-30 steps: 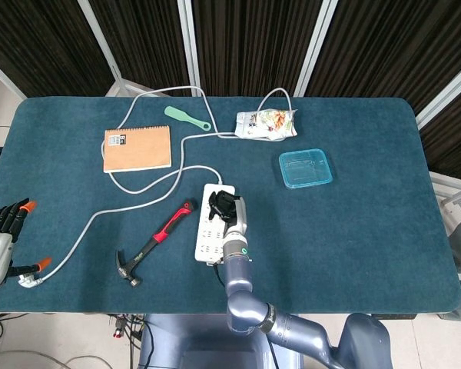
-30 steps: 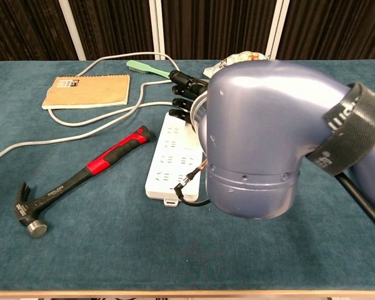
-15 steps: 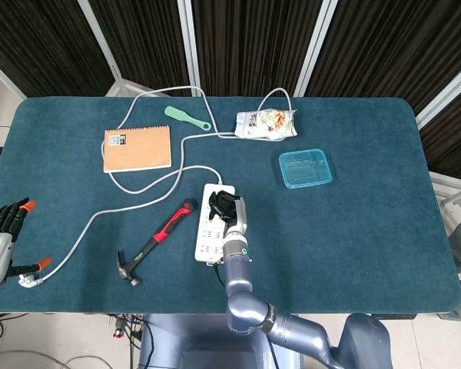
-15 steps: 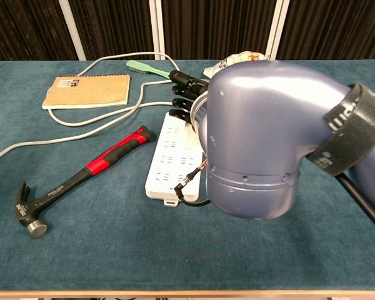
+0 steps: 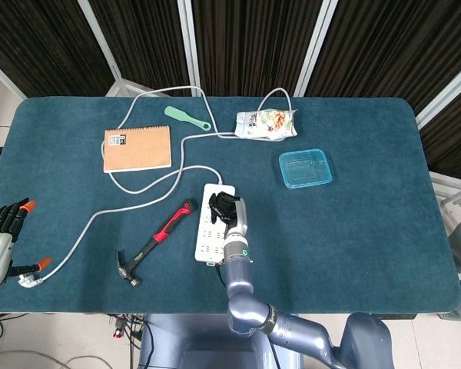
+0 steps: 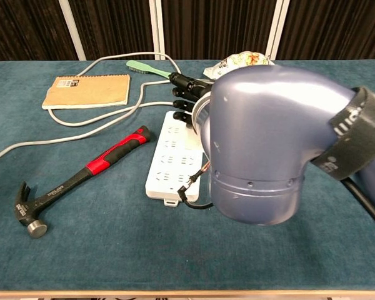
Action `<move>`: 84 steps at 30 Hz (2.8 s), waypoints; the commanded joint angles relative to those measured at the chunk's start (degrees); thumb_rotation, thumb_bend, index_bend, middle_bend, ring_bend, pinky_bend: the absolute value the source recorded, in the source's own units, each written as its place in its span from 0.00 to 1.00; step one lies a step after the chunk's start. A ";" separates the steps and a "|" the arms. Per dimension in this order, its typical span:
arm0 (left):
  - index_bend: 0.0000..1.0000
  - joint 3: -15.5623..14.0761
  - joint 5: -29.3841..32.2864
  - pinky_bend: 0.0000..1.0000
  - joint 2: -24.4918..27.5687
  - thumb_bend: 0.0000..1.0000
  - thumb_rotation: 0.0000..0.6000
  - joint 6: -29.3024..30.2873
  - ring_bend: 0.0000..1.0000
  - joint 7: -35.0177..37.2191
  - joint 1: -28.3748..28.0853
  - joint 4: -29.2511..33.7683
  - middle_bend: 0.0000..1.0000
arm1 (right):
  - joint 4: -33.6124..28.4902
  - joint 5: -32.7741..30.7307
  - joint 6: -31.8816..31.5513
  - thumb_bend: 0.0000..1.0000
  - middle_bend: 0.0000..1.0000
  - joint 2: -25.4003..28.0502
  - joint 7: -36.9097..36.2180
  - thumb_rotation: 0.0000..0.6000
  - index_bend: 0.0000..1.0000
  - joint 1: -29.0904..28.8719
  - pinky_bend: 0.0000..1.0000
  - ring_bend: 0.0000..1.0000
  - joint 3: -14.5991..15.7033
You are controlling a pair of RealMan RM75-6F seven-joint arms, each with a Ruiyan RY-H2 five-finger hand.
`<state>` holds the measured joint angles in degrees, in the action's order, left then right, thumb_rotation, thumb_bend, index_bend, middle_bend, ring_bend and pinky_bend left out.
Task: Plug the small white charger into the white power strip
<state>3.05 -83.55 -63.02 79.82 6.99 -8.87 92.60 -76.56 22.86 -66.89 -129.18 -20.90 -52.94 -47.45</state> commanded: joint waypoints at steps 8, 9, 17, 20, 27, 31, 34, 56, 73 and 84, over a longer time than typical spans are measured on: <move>0.00 0.05 0.23 0.00 -0.19 0.00 1.00 0.19 0.00 -0.80 0.10 0.13 0.00 | -1.28 -0.45 0.87 0.72 0.86 -0.48 1.55 1.00 0.89 2.52 0.71 0.80 0.41; 0.00 0.06 0.24 0.00 -0.21 0.00 1.00 0.18 0.00 -0.83 0.10 0.11 0.00 | -1.25 -0.51 1.11 0.72 0.86 -0.59 1.73 1.00 0.89 2.59 0.71 0.80 0.32; 0.00 0.10 0.23 0.00 -0.20 0.00 1.00 0.12 0.00 -0.54 0.06 0.10 0.00 | -0.50 -1.66 2.54 0.72 0.86 -0.83 2.74 1.00 0.89 2.16 0.71 0.80 0.22; 0.00 0.11 0.20 0.00 -0.18 0.00 1.00 0.10 0.00 -0.39 0.03 0.06 0.00 | -0.12 -2.32 2.78 0.72 0.86 -0.83 2.56 1.00 0.89 1.78 0.71 0.80 0.66; 0.00 0.12 0.16 0.00 -0.09 0.00 1.00 0.08 0.00 -0.07 0.02 0.09 0.00 | 0.95 -2.74 2.78 0.72 0.86 -0.83 -1.17 1.00 0.89 2.53 0.71 0.80 5.53; 0.00 0.11 0.15 0.00 -0.07 0.00 1.00 0.03 0.00 0.08 0.01 0.04 0.00 | 1.30 -1.33 2.73 0.72 0.86 -0.83 -3.59 1.00 0.89 3.15 0.71 0.80 7.83; 0.00 0.10 0.14 0.00 -0.06 0.00 1.00 -0.01 0.00 0.12 -0.01 0.01 0.00 | 1.00 1.07 2.29 0.72 0.86 -0.78 -2.92 1.00 0.89 1.88 0.71 0.80 6.15; 0.00 -0.10 -0.19 0.00 -0.64 0.00 1.00 0.73 0.00 -2.15 0.25 0.13 0.00 | -12.84 5.22 -4.76 0.72 0.82 11.30 14.25 1.00 0.76 -0.39 0.52 0.66 -5.10; 0.00 -0.56 -1.83 0.00 -1.52 0.00 1.00 2.70 0.00 -4.53 0.88 -0.57 0.00 | -29.10 13.89 -1.58 0.39 0.00 43.45 44.21 1.00 0.00 14.52 0.00 0.00 19.45; 0.00 -0.74 -1.79 0.00 -1.62 0.00 1.00 3.43 0.00 -7.40 1.37 -0.99 0.00 | -33.93 38.95 -10.37 0.39 0.00 63.68 46.48 1.00 0.00 30.54 0.00 0.00 39.69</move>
<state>2.33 -85.32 -64.59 83.02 0.04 -7.62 91.70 -109.10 55.66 -73.77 -69.36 26.10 -27.62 -13.21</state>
